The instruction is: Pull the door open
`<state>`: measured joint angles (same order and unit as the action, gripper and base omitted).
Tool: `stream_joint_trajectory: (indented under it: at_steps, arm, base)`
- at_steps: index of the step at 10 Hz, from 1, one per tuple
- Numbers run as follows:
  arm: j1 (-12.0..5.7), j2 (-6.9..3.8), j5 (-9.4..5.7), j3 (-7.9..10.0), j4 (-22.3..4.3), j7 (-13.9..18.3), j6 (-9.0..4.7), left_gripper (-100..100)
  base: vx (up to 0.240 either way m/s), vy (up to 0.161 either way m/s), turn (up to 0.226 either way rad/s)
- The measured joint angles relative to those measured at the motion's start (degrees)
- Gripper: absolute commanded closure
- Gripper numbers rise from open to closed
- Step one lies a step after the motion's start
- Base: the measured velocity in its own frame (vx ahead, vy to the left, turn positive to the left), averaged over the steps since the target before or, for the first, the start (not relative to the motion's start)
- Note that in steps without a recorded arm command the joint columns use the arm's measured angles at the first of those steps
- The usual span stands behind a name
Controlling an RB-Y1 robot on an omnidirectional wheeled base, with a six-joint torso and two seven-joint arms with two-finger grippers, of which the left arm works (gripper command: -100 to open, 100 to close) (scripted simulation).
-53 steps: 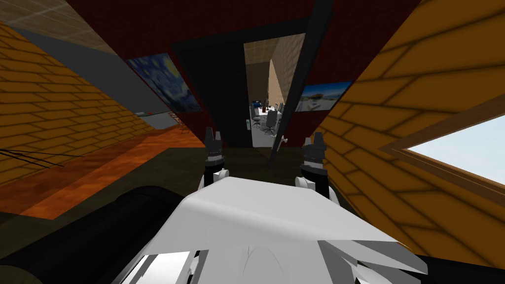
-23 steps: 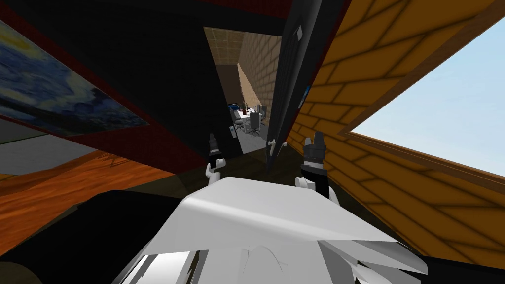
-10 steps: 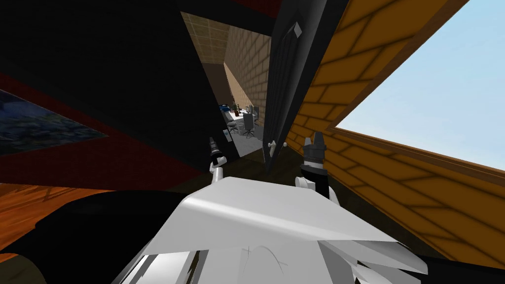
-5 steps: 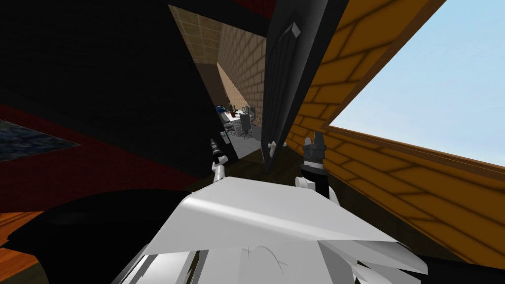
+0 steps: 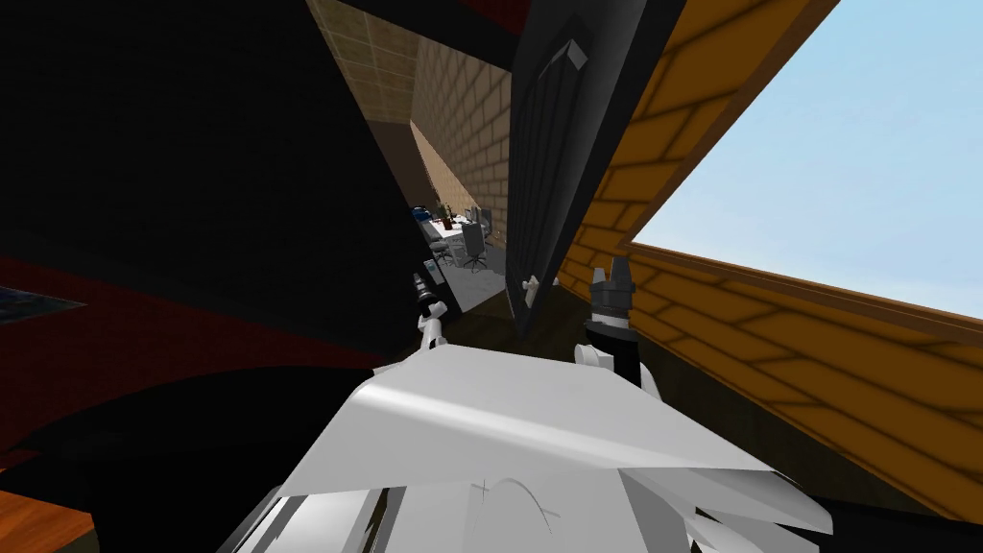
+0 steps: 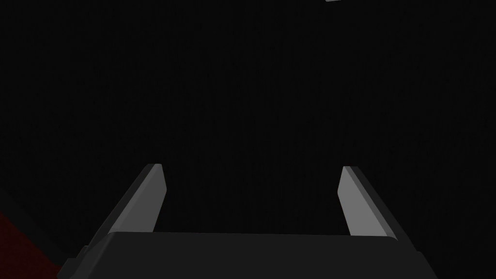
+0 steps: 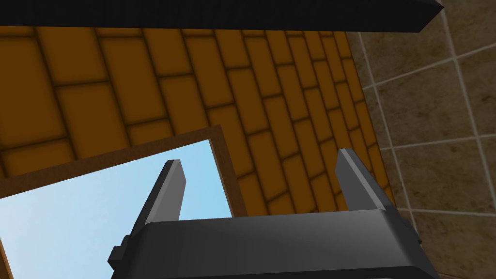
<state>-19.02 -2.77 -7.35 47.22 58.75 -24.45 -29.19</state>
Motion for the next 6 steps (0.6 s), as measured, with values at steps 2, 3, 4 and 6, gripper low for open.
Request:
stream_joint_trajectory:
  at_steps: [2,3,4,6]
  arm:
    - [-2.11,0.44,-0.38,1.95,-3.3,-0.7,-0.07,-100]
    - [-3.31,0.38,-0.58,2.88,-5.2,-1.1,-0.18,-100]
    - [-4.08,0.57,-0.72,3.59,-7.1,-1.3,-0.63,-100]
    - [-5.99,1.69,-1.14,5.80,-9.9,-2.0,-0.49,-100]
  base:
    - [0.031,0.085,-0.134]
    - [0.036,0.080,-0.086]
    - [0.030,0.094,-0.158]
    - [0.033,0.090,-0.127]
